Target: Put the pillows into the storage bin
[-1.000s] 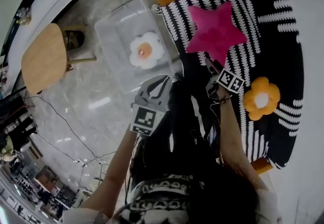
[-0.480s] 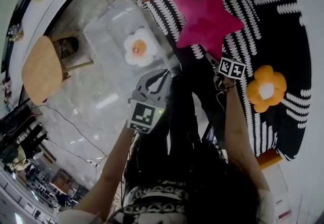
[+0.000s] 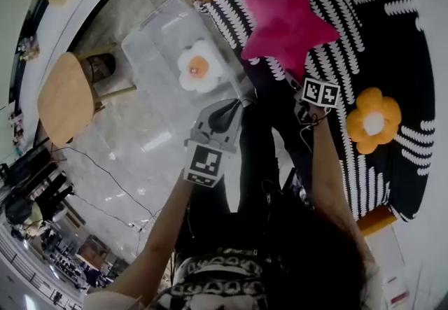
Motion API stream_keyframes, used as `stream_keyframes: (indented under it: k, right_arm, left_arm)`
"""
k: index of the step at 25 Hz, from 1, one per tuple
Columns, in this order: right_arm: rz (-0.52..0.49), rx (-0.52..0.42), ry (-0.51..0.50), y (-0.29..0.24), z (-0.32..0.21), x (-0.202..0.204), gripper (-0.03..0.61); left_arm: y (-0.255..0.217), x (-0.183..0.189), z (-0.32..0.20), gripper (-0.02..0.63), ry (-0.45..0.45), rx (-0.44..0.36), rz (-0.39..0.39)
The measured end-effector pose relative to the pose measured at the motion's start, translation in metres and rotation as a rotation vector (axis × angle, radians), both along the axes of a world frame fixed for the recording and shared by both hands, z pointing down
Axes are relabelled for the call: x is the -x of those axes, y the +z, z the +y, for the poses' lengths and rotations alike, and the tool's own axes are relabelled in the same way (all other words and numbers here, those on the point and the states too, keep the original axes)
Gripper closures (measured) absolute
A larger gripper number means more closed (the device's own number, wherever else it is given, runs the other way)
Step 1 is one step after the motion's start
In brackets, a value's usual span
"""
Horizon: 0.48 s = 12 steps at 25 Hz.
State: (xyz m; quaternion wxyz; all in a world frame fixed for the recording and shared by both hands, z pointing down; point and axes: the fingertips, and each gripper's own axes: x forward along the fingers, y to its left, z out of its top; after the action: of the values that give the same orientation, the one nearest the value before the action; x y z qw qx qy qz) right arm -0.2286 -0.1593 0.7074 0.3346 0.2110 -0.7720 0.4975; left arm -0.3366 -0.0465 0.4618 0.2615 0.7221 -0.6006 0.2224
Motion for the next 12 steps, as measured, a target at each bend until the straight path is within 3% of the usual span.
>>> stream_keyframes:
  k: [6,12]
  right_arm:
    - [-0.170,0.010,0.088,-0.062,0.001,0.041,0.436]
    - [-0.242,0.037,0.086,-0.119,0.058,0.087,0.456]
  left_arm:
    - [-0.017,0.013,0.016,0.603,-0.046,-0.044,-0.008]
    - [-0.036,0.064,0.069,0.603,-0.095,-0.062,-0.014]
